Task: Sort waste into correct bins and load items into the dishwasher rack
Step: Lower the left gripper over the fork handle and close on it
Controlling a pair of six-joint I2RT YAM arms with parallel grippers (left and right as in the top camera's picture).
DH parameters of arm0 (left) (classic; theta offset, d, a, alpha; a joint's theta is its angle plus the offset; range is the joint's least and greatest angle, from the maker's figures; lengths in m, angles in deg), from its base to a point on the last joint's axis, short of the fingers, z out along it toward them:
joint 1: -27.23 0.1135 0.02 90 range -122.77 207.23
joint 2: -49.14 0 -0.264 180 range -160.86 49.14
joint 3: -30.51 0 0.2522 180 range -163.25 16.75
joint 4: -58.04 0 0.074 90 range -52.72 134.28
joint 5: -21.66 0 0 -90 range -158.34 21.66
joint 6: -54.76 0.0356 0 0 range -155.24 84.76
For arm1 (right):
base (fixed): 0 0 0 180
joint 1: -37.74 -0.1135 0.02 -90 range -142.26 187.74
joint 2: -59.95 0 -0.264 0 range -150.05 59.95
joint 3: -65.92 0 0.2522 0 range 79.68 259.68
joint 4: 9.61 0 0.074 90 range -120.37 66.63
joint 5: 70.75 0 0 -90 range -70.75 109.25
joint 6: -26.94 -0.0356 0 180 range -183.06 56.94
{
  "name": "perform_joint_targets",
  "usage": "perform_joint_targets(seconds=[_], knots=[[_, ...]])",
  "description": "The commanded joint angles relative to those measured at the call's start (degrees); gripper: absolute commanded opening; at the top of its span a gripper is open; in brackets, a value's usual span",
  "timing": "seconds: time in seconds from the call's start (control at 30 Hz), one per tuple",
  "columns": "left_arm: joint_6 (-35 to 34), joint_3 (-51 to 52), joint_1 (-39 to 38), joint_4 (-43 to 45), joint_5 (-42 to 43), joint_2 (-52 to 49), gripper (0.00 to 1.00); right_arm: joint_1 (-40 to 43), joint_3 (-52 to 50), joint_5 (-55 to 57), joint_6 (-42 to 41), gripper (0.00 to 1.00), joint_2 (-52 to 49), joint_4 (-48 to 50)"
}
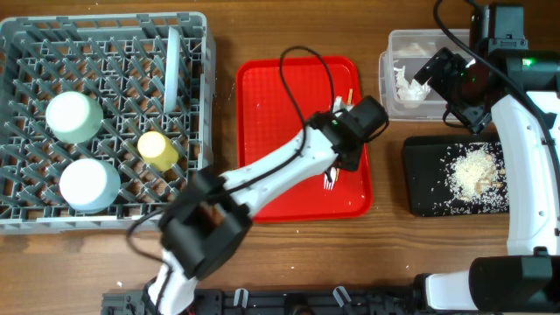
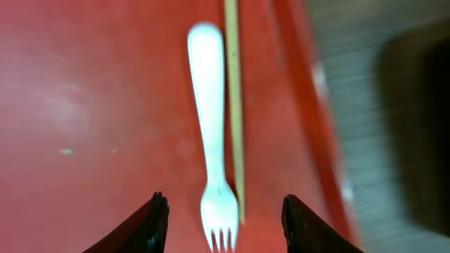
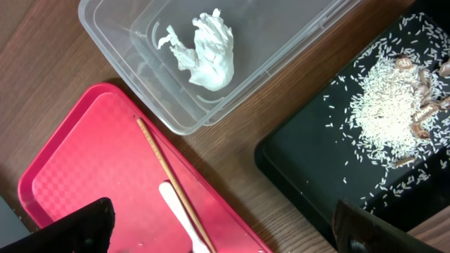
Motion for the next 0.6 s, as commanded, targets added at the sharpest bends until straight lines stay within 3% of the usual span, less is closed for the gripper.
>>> perform_joint_targets(seconds=[0.0,0.57], knots=[[-1.38,-0.04,0.55,-1.97,0.24,3.80,0.49,0.13,1.11,1.16,-0.83,1.00,1.31,0.00],[-2.93,2.64,0.09,-1.01,1.53,-5.90,0.48,0.13,1.14,1.16,-0.85,1.00,1.31,0.00]])
